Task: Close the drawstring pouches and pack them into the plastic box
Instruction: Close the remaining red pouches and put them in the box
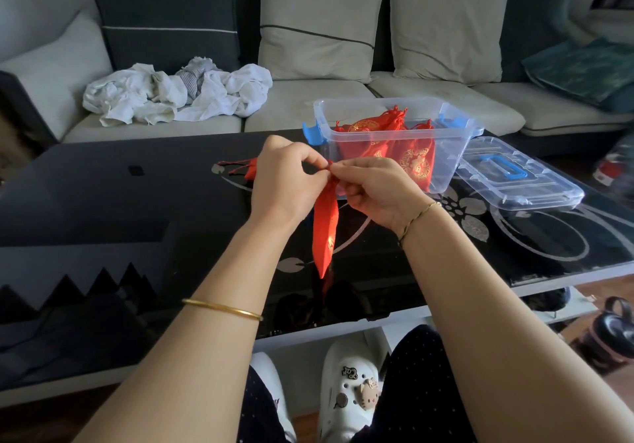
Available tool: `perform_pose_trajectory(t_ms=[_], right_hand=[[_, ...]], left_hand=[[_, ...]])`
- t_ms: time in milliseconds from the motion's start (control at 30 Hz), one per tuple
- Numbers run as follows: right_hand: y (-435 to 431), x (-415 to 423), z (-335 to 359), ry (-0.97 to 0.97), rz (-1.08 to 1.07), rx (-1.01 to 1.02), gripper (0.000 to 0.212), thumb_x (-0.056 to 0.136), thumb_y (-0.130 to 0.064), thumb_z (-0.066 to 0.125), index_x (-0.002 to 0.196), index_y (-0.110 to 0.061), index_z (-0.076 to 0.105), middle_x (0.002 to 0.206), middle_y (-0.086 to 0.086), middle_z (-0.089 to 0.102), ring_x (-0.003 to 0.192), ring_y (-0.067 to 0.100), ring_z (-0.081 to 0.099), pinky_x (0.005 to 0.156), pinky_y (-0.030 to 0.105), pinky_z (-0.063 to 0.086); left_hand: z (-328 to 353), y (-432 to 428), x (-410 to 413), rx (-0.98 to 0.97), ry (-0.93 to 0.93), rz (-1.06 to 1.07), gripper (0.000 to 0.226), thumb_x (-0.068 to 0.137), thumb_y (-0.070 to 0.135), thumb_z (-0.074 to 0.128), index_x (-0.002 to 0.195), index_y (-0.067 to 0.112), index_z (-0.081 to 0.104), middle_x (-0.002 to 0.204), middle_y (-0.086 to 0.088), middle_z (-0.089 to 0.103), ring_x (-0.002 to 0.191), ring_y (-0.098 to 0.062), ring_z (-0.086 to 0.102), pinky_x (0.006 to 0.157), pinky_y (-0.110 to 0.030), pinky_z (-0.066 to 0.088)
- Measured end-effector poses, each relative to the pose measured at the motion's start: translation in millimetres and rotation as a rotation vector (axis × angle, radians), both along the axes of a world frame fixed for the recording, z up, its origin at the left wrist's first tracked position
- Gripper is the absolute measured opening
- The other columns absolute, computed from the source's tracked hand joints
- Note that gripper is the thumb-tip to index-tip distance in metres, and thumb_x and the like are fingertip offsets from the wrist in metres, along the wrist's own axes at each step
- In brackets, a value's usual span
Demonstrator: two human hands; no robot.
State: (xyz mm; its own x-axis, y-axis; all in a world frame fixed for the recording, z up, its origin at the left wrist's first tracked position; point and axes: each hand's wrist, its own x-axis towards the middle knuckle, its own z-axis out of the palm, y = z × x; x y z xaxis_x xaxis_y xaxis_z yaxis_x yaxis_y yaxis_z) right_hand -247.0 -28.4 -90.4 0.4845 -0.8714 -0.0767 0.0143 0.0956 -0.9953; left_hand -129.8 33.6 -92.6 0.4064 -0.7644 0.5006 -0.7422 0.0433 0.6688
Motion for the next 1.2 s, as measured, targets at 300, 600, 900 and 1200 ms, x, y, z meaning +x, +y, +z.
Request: perform_pose_trajectory(t_ms=[300, 600, 900, 1200], right_hand=[[-2, -1, -2, 0.109, 0.034, -0.141, 0.008, 0.089, -0.009, 0.061, 0.087, -0.005, 0.068, 0.075, 0.012, 0.056, 0.062, 0.012, 0.046, 0.056, 0.019, 0.04], [-16, -9, -15, 0.235, -0.211, -0.279, 0.022, 0.088, -0.007, 0.06, 0.067, -0.014, 0.061, 0.065, -0.004, 0.051, 0.06, 0.006, 0.044, 0.056, 0.019, 0.037], [7, -4, -26, 0.309, 0.075, -0.211, 0.071, 0.081, -0.035, 0.07, 0.138, -0.014, 0.033, 0.124, -0.001, 0.05, 0.107, 0.013, 0.058, 0.084, 0.031, 0.052], [-4, -20, -7, 0.516, -0.265, -0.602, 0.014, 0.087, -0.016, 0.06, 0.098, -0.007, 0.063, 0.094, 0.004, 0.064, 0.088, 0.024, 0.062, 0.081, 0.044, 0.053]], left_hand=[[-3, -1, 2, 0.01, -0.096, -0.002, 0.004, 0.083, 0.015, 0.069, 0.083, 0.012, 0.065, 0.099, -0.002, 0.051, 0.086, -0.017, 0.057, 0.076, -0.027, 0.047], [-11, -4, 8, 0.107, -0.061, 0.034, 0.012, 0.094, 0.01, 0.049, 0.084, 0.012, 0.052, 0.077, 0.009, 0.048, 0.068, -0.006, 0.046, 0.057, -0.016, 0.032], [-10, -7, 13, 0.115, 0.46, -0.034, 0.012, 0.096, 0.012, 0.046, 0.093, 0.007, 0.057, 0.092, -0.002, 0.066, 0.085, -0.015, 0.067, 0.066, -0.025, 0.054], [23, -30, -4, -0.016, 0.622, -0.164, 0.015, 0.094, 0.009, 0.05, 0.082, 0.018, 0.054, 0.09, -0.005, 0.066, 0.076, -0.011, 0.068, 0.053, -0.018, 0.048]])
